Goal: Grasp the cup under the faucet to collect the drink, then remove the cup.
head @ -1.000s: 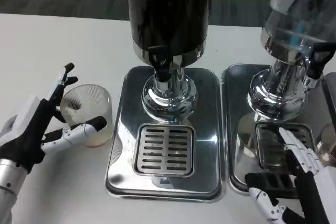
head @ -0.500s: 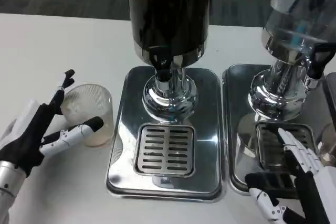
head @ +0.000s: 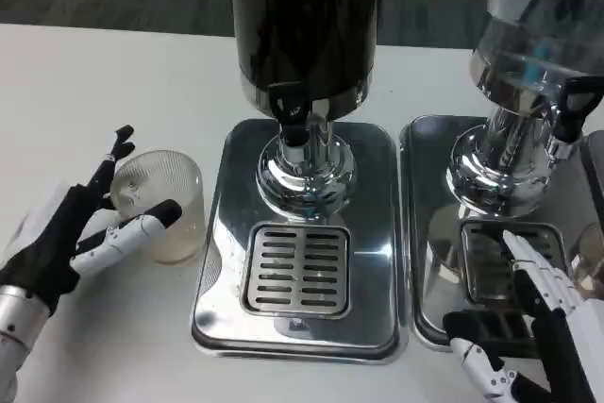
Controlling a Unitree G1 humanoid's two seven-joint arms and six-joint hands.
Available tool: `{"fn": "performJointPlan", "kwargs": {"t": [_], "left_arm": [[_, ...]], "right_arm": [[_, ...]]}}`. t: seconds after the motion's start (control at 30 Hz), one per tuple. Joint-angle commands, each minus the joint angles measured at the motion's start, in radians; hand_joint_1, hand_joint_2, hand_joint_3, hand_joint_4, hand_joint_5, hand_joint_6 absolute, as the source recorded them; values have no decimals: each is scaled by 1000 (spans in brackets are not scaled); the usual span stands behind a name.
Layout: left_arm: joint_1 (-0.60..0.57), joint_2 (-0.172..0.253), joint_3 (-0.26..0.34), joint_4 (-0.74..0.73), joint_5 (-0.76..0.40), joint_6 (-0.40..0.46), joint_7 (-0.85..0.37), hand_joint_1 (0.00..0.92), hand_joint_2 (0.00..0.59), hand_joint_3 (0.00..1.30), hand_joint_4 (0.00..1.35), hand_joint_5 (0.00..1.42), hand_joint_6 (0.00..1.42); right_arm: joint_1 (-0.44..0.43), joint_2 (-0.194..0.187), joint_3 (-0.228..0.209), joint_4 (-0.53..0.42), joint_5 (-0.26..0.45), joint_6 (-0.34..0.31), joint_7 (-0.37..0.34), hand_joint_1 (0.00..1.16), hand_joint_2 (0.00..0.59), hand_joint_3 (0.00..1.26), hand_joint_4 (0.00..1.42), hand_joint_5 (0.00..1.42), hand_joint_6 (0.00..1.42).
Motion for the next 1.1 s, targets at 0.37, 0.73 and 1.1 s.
{"fn": "performJointPlan", "kwargs": {"t": [0.37,0.73,1.1], "left_arm": [[-9,-34,14,40,-33,9,-110,156,0,0,0,192,308],[-13,-15,-41,35,69,16,-1,199,1,0,0,211,317],[-10,-4,-93,10,181,77,204,256,15,0,87,357,512]], "right_arm": [[4,-4,-12,-21,14,-11,15,327,311,114,87,111,97],[6,-4,-14,-25,11,-10,14,341,304,115,91,119,111],[8,-2,-19,-33,22,-11,17,345,303,115,96,122,113]]}}
